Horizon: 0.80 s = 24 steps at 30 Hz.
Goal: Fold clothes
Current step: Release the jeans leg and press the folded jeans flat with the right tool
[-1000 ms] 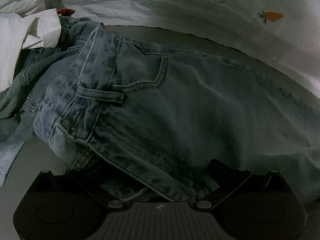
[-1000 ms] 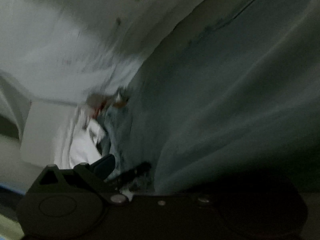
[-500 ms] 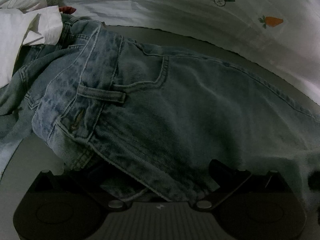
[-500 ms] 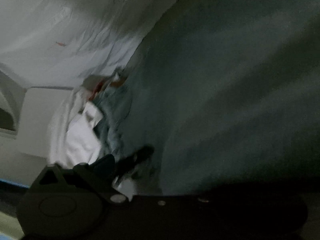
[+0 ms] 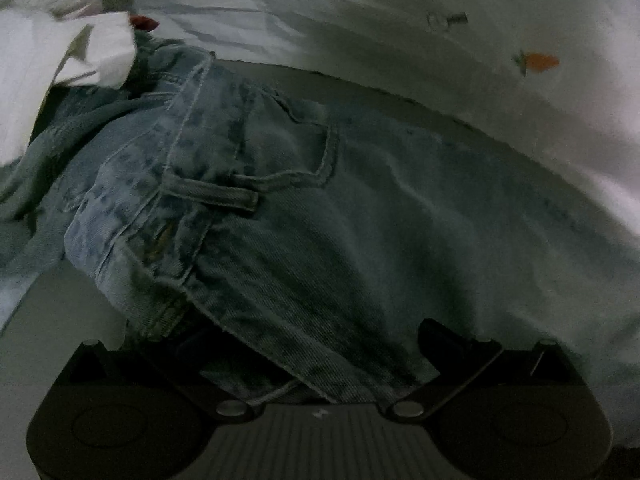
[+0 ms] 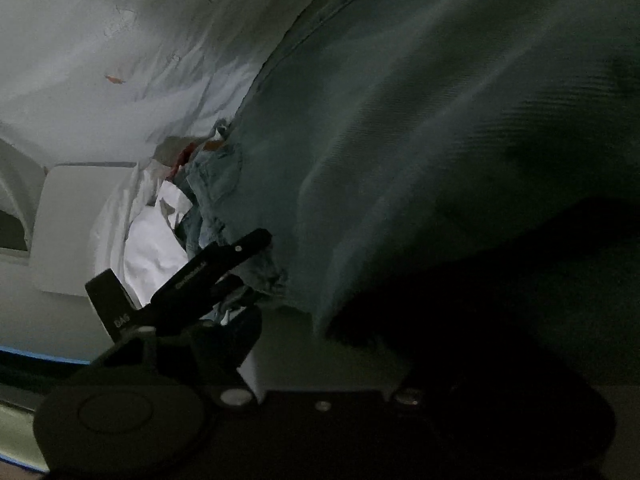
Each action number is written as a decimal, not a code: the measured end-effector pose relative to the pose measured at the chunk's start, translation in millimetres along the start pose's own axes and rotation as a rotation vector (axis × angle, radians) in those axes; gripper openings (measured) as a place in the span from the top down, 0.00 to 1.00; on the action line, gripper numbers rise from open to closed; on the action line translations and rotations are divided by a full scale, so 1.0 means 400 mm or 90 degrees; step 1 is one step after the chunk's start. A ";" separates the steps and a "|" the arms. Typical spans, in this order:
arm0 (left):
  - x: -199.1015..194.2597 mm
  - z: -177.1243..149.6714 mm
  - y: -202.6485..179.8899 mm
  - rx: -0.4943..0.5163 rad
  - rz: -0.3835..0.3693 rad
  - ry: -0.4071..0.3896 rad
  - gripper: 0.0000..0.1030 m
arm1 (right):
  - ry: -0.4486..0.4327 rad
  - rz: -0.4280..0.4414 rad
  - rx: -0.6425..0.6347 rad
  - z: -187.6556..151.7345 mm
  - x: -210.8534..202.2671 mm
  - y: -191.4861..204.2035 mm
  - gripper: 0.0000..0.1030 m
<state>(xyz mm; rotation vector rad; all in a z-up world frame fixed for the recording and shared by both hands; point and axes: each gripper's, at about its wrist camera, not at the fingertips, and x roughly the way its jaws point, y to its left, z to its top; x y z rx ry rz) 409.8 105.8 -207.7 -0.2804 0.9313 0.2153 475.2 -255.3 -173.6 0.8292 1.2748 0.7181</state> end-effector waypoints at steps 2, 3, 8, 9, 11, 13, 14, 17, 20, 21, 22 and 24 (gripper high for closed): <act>-0.021 -0.003 0.026 -0.039 -0.024 -0.008 0.00 | -0.011 -0.022 -0.014 -0.011 -0.037 0.016 0.34; -0.034 -0.006 0.043 -0.063 -0.035 -0.013 0.00 | -0.020 -0.031 -0.019 -0.017 -0.060 0.021 0.34; -0.093 -0.021 0.099 -0.140 -0.078 -0.037 0.00 | -0.167 -0.058 0.058 -0.021 -0.201 -0.011 0.28; -0.103 -0.022 0.108 -0.156 -0.082 -0.041 0.00 | -0.195 -0.063 0.076 -0.018 -0.222 -0.023 0.28; -0.119 -0.021 0.124 -0.193 -0.088 -0.049 0.00 | -0.253 -0.085 0.093 -0.014 -0.264 -0.033 0.34; -0.136 -0.018 0.146 -0.239 -0.098 -0.064 0.00 | -0.324 -0.143 0.058 -0.017 -0.301 -0.009 0.55; -0.145 -0.015 0.158 -0.262 -0.099 -0.073 0.00 | -0.353 -0.180 0.026 -0.018 -0.312 0.012 0.58; -0.160 -0.012 0.196 -0.307 -0.098 -0.091 0.00 | -0.417 -0.292 -0.097 -0.015 -0.321 0.079 0.68; -0.152 -0.014 0.228 -0.322 -0.069 -0.087 0.00 | -0.436 -0.389 -0.223 0.003 -0.286 0.132 0.70; -0.148 -0.017 0.236 -0.323 -0.055 -0.086 0.00 | -0.434 -0.415 -0.264 0.010 -0.269 0.146 0.70; -0.144 -0.023 0.246 -0.324 -0.048 -0.084 0.00 | -0.426 -0.435 -0.305 0.016 -0.246 0.155 0.70; -0.128 -0.033 0.258 -0.330 -0.038 -0.072 0.00 | -0.397 -0.471 -0.377 0.026 -0.186 0.164 0.70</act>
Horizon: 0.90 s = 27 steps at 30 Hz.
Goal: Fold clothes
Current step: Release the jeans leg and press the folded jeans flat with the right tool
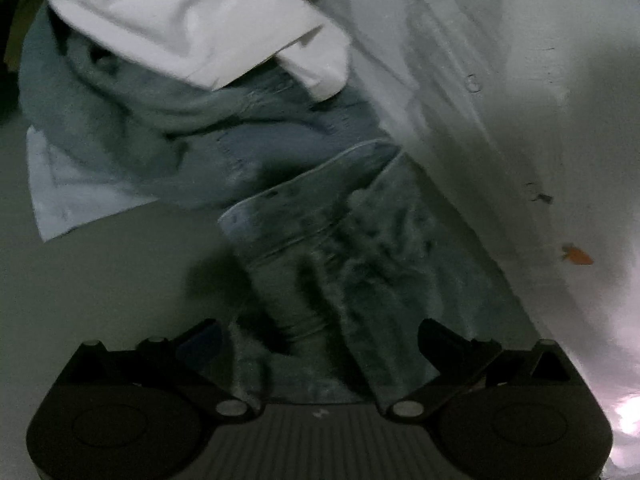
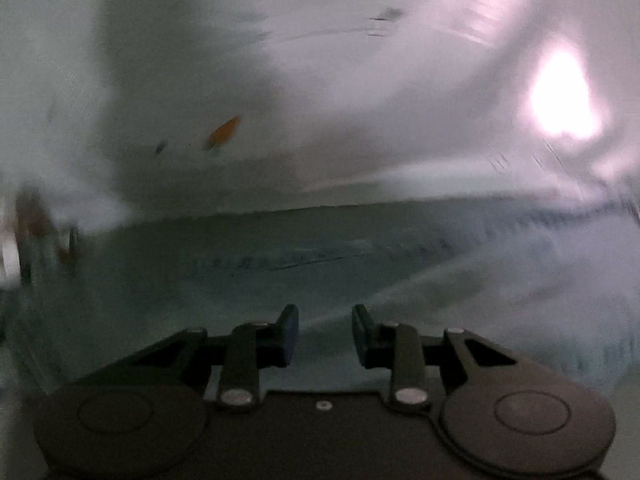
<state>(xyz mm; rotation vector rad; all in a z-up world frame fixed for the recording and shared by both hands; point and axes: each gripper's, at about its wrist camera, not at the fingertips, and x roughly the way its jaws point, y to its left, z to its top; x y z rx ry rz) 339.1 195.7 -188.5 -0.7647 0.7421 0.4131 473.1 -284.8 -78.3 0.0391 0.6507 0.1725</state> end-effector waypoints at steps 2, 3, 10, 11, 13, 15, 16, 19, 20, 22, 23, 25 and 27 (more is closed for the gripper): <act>0.016 -0.004 0.013 -0.005 0.010 0.012 0.00 | 0.016 0.003 -0.071 -0.018 0.039 0.048 0.72; 0.020 -0.008 0.020 -0.012 0.008 0.013 0.00 | 0.028 0.010 -0.100 -0.035 0.057 0.069 0.73; 0.007 -0.034 0.050 -0.045 -0.038 0.025 0.00 | 0.077 0.034 -0.151 -0.167 0.134 0.120 0.74; 0.002 -0.041 0.051 -0.037 -0.052 0.025 0.00 | 0.074 0.038 -0.149 -0.166 0.138 0.115 0.74; -0.002 -0.062 0.056 -0.024 -0.086 0.035 0.00 | 0.085 0.047 -0.142 -0.156 0.147 0.104 0.74; 0.008 -0.083 0.061 -0.021 -0.111 0.056 0.00 | 0.082 0.052 -0.132 -0.164 0.141 0.098 0.73; 0.013 -0.091 0.060 -0.024 -0.115 0.059 0.00 | 0.075 0.051 -0.133 -0.177 0.131 0.103 0.73; 0.028 -0.118 0.050 -0.022 -0.134 0.044 0.00 | 0.067 0.045 -0.139 -0.183 0.137 0.115 0.73; 0.038 -0.121 0.043 -0.013 -0.134 0.037 0.00 | 0.068 0.045 -0.137 -0.181 0.139 0.114 0.73; 0.057 -0.124 0.025 0.012 -0.120 0.020 0.00 | 0.068 0.047 -0.138 -0.182 0.130 0.112 0.73; 0.065 -0.121 0.019 0.020 -0.116 0.008 0.00 | 0.067 0.047 -0.139 -0.183 0.129 0.111 0.73; 0.087 -0.109 0.011 0.021 -0.123 -0.014 0.00 | 0.064 0.047 -0.139 -0.183 0.126 0.109 0.73; 0.108 -0.092 0.011 0.008 -0.124 -0.031 0.00 | 0.064 0.047 -0.140 -0.182 0.127 0.109 0.73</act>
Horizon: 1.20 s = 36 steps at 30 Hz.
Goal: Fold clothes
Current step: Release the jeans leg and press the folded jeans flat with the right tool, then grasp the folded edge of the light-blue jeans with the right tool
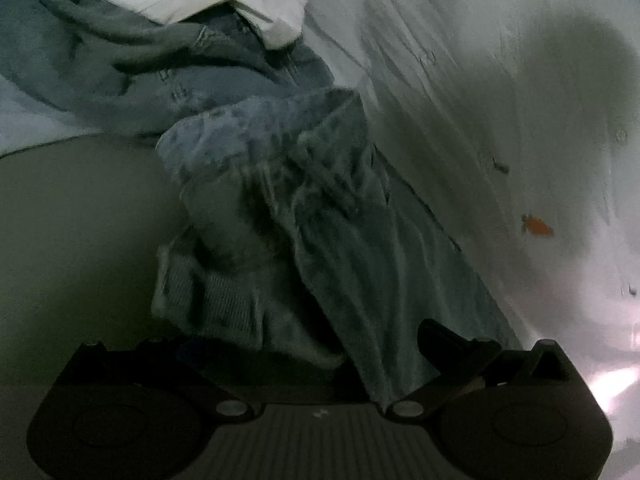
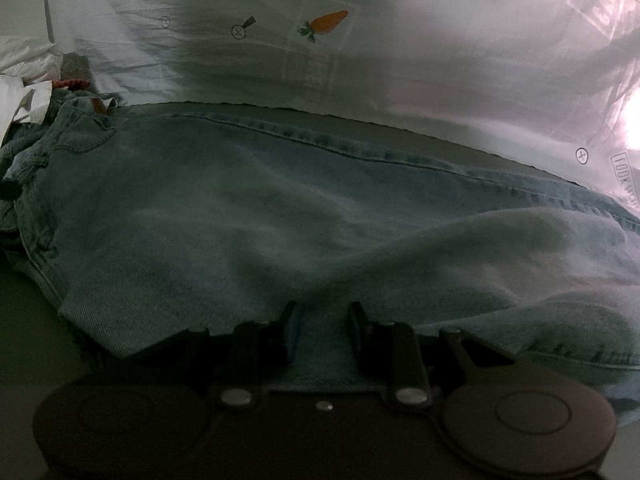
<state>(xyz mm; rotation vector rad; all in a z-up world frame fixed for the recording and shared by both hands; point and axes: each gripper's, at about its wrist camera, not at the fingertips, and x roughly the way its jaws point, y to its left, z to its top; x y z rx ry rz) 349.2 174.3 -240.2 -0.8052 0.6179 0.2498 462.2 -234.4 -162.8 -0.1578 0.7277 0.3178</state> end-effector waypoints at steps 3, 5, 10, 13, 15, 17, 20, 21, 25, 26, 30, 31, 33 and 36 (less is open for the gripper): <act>0.015 0.013 0.003 -0.036 -0.005 -0.012 0.01 | -0.002 0.000 0.001 -0.001 0.002 0.000 0.73; 0.015 0.013 -0.001 -0.056 0.001 -0.021 0.01 | -0.005 0.001 0.004 -0.003 0.002 -0.001 0.73; 0.008 0.011 -0.016 -0.114 0.055 -0.043 0.24 | -0.013 0.003 0.022 -0.008 0.000 -0.006 0.73; -0.010 0.019 -0.003 -0.118 0.068 -0.022 0.51 | -0.012 0.008 0.039 -0.005 0.000 -0.011 0.71; -0.025 0.032 0.024 -0.155 0.032 -0.013 0.59 | -0.007 0.019 0.061 0.001 0.002 -0.018 0.68; -0.043 0.040 0.011 -0.139 0.018 -0.016 0.69 | 0.000 0.034 0.086 0.007 0.003 -0.027 0.65; -0.081 0.057 -0.074 -0.052 -0.003 -0.038 0.77 | 0.016 0.069 0.147 0.012 0.000 -0.060 0.65; -0.096 0.063 -0.107 -0.024 -0.016 -0.045 0.77 | 0.023 0.083 0.171 0.013 -0.003 -0.073 0.65; -0.129 0.073 -0.288 0.137 -0.056 -0.059 0.78 | 0.032 0.126 0.301 0.001 -0.033 -0.139 0.65; -0.130 0.066 -0.339 0.178 -0.069 -0.056 0.78 | 0.029 0.129 0.326 -0.006 -0.044 -0.153 0.65; -0.113 -0.013 -0.506 0.300 -0.143 -0.016 0.78 | 0.011 0.141 0.389 -0.031 -0.085 -0.206 0.66; -0.103 -0.040 -0.538 0.322 -0.170 0.004 0.77 | 0.005 0.139 0.398 -0.035 -0.094 -0.218 0.65; -0.067 -0.082 -0.573 0.340 -0.226 0.069 0.75 | -0.004 0.127 0.419 -0.042 -0.108 -0.242 0.65; 0.035 -0.148 -0.580 0.309 -0.316 0.217 0.67 | -0.014 0.136 0.471 -0.059 -0.118 -0.280 0.65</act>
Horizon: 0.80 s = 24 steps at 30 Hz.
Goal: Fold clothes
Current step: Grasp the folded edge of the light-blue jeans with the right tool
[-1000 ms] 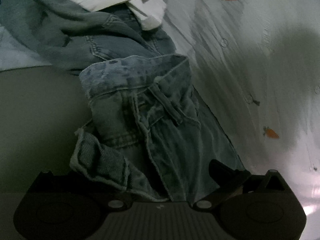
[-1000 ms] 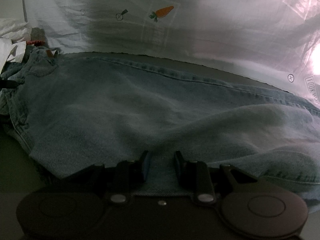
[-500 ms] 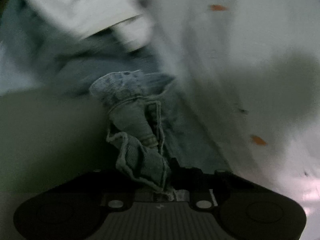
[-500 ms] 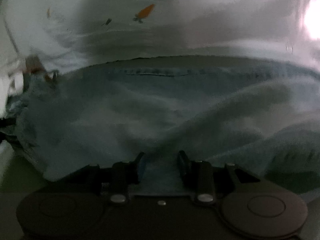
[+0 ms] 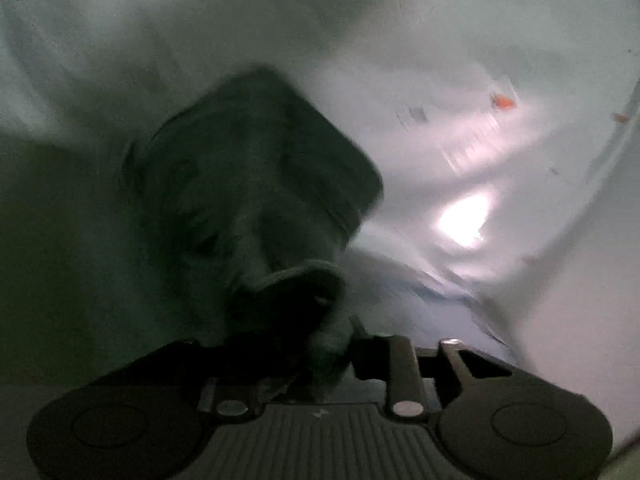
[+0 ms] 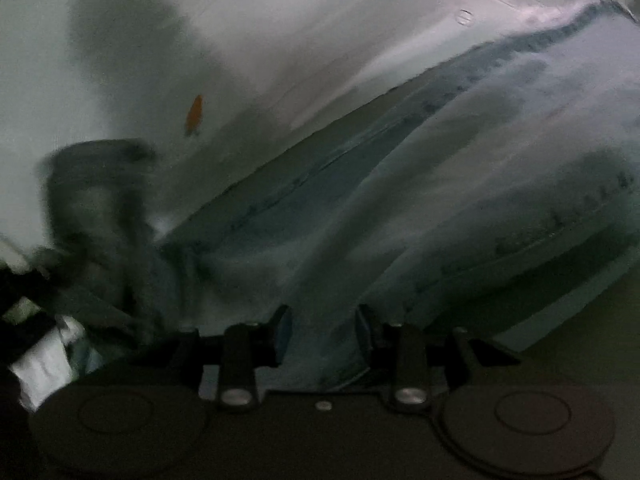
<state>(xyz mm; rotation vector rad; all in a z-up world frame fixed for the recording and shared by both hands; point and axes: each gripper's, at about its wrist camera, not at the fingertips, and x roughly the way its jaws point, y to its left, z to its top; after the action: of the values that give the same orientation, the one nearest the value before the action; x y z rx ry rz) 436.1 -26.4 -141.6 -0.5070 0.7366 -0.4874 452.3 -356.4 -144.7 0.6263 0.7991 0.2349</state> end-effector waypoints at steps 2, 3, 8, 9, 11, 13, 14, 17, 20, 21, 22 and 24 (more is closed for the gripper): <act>0.077 -0.021 0.058 -0.092 -0.040 0.072 0.67 | 0.000 0.007 0.031 0.001 -0.005 -0.017 0.65; 0.111 -0.033 0.082 -0.132 -0.046 0.111 0.67 | 0.003 0.006 0.031 0.001 -0.006 -0.018 0.65; 0.053 -0.013 0.047 -0.080 -0.070 0.088 0.33 | 0.006 0.011 0.034 0.003 -0.021 -0.014 0.58; 0.026 -0.001 0.045 -0.075 -0.076 0.064 0.31 | 0.005 0.019 0.052 0.009 -0.021 -0.017 0.54; -0.025 0.023 0.056 -0.071 -0.064 0.016 0.29 | -0.001 0.045 0.094 0.020 -0.022 -0.022 0.47; -0.071 0.033 0.078 -0.089 -0.018 -0.025 0.26 | -0.008 0.078 0.119 0.033 -0.019 -0.021 0.44; -0.090 0.036 0.093 -0.100 0.009 -0.045 0.26 | -0.011 0.095 0.130 0.040 -0.016 -0.019 0.43; -0.103 0.034 0.164 -0.136 0.093 -0.057 0.25 | -0.019 0.132 0.156 0.068 0.007 -0.010 0.35; -0.073 0.031 0.222 -0.170 0.164 -0.025 0.25 | 0.001 0.146 0.170 0.094 0.058 -0.002 0.33; -0.055 0.028 0.235 -0.174 0.183 -0.005 0.25 | 0.011 0.153 0.175 0.098 0.077 0.000 0.32; -0.037 0.025 0.248 -0.177 0.203 0.015 0.25 | 0.023 0.159 0.181 0.102 0.098 0.000 0.32; -0.016 0.019 0.272 -0.212 0.199 0.028 0.23 | 0.042 0.145 0.182 0.104 0.138 0.003 0.33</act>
<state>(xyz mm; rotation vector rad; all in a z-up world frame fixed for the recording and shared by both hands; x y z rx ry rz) 463.2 63.4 -197.7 -0.6783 0.9276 -0.0833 520.4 -350.1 -154.6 0.9858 0.8319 0.3531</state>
